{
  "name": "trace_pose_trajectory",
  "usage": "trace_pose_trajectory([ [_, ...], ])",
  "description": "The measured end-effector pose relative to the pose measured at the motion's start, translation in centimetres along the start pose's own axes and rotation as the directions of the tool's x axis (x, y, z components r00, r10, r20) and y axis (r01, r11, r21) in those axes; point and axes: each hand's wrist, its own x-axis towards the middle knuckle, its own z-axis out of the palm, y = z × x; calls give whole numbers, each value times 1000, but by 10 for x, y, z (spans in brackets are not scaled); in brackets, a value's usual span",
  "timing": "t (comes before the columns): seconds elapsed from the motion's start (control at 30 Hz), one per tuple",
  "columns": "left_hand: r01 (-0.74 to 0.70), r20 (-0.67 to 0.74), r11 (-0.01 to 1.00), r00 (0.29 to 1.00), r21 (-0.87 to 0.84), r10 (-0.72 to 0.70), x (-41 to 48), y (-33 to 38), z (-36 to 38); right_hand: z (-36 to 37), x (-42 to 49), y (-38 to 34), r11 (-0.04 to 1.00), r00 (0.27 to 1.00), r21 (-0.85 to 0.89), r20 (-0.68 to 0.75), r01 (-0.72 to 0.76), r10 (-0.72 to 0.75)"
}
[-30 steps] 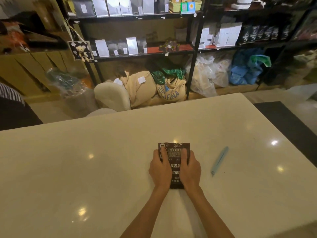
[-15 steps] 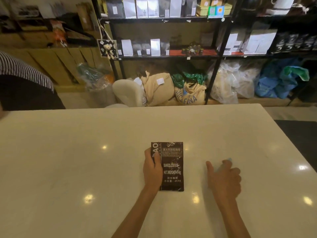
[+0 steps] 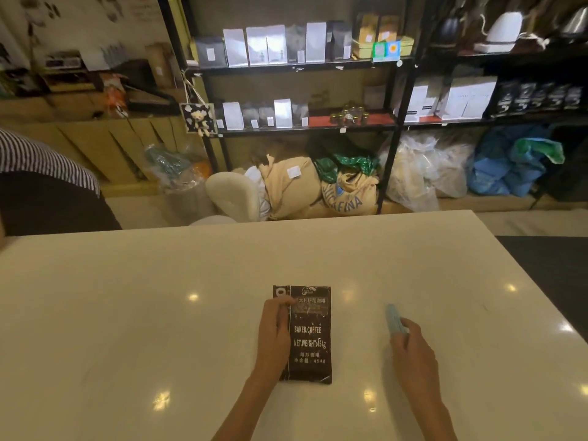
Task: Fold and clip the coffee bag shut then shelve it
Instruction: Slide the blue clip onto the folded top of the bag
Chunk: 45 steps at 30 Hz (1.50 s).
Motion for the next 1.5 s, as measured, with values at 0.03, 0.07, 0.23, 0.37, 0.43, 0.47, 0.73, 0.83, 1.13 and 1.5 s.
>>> trace_pose_trajectory([
  [0.03, 9, 0, 1000, 1000, -13, -9, 1, -1, 0, -2, 2, 0, 998, 1000, 55, 16, -14, 13],
  [0.07, 20, 4, 999, 1000, -30, -20, 2, -1, 0, -4, 3, -2, 993, 999, 116, 42, -22, 18],
  [0.23, 25, 68, 999, 997, -44, -22, 4, 3, 0, -6, -6, -38, 961, 959, 267, 248, 67, -136],
  [0.37, -235, 149, 937, 968, 258, 202, 7, -5, -4, 6, -21, -78, 921, 857, 127, 340, 367, -388],
  [0.43, -229, 170, 937, 967, 265, 188, 9, -2, -3, 11, -22, -96, 869, 785, 4, 425, 495, -450],
  [0.47, -180, 184, 961, 973, 212, 141, 8, -2, -2, 12, -22, -101, 849, 763, -30, 457, 527, -457],
  [0.73, 104, 239, 993, 967, -64, -85, 19, 10, -1, 15, -1, -101, 805, 723, -101, 515, 585, -461],
  [0.83, 185, 213, 972, 965, -147, -151, 14, 13, 7, 17, 0, -103, 818, 706, -92, 565, 568, -427],
  [1.13, 457, 165, 861, 889, -226, -428, 9, -19, -10, 24, -1, -87, 753, 715, -147, 469, 642, -518],
  [1.5, 441, 322, 848, 881, -293, -347, 14, 1, 0, 9, 5, -98, 781, 678, -46, 530, 623, -510],
])
